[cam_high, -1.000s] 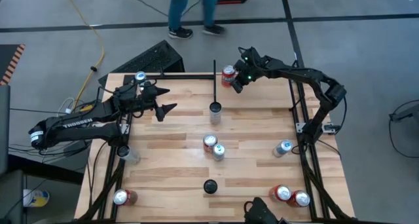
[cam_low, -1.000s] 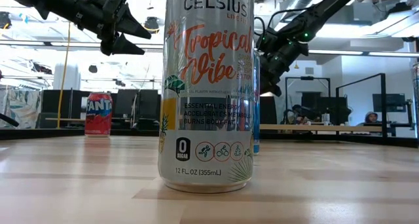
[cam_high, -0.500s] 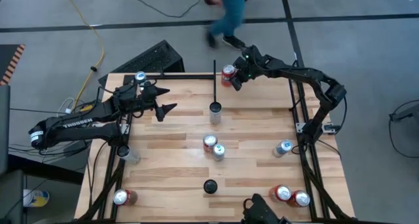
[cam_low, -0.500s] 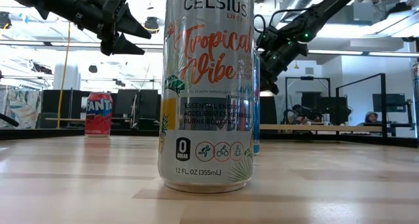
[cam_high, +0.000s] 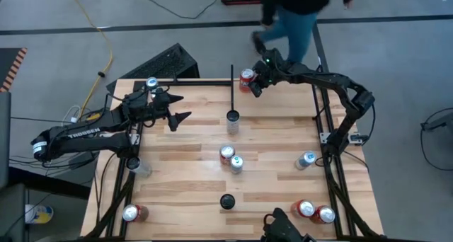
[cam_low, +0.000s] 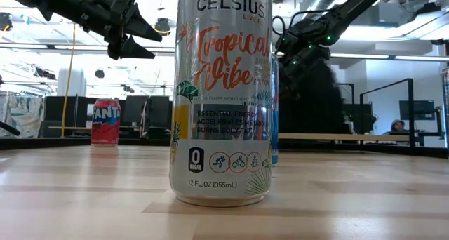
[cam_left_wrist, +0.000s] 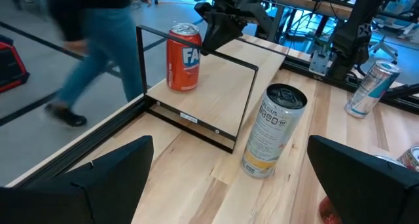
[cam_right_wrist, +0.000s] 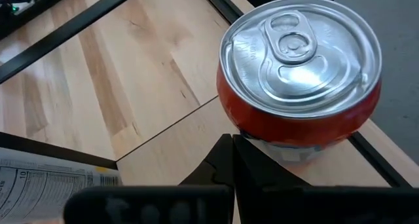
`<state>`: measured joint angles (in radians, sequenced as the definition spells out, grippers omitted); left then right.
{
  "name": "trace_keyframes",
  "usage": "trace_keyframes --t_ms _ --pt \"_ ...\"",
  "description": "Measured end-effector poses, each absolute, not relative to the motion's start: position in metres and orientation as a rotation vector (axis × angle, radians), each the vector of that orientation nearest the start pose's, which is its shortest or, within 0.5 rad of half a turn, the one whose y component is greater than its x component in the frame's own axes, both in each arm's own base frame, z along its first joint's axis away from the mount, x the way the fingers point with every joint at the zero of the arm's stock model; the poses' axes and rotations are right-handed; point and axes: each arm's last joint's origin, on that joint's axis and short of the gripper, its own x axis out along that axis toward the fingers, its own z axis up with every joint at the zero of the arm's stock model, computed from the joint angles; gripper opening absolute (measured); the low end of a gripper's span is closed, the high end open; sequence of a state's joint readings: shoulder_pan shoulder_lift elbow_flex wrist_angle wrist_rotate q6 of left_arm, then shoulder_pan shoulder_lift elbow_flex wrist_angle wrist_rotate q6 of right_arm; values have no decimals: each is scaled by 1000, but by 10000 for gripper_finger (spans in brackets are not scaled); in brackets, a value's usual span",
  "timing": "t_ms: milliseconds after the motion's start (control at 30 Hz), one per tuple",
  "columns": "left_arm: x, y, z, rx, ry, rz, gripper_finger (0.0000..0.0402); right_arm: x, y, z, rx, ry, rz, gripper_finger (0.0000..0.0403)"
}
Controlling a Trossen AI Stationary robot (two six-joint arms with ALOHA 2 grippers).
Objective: Place canned beverage on shelf
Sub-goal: Put the top right orange soda can on the shelf, then put the top red-white soda can on the shelf
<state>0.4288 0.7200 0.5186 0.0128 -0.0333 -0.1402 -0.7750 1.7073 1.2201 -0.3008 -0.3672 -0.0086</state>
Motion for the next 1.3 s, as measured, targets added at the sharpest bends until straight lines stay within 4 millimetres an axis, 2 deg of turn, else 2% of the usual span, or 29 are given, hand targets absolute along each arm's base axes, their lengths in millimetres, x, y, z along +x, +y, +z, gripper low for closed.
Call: trace_keyframes --t_ms 200,433,633,767,967,1133,1300 --pt "153 71 269 -175 154 473 391 266 -245 235 461 711 -359 20" --pt "153 71 269 -160 158 471 391 252 -221 262 468 743 -332 20" --pt "153 71 269 -141 169 470 391 243 -176 299 400 749 -280 20" --pt "153 71 268 -136 173 468 391 242 -136 319 311 757 -273 21" --pt "152 70 265 -121 217 466 391 248 -73 339 169 732 -202 21" --pt "153 70 265 -134 208 435 391 246 -31 334 44 645 -99 21" --pt "154 69 270 -138 152 408 391 236 -14 321 22 526 -39 21"
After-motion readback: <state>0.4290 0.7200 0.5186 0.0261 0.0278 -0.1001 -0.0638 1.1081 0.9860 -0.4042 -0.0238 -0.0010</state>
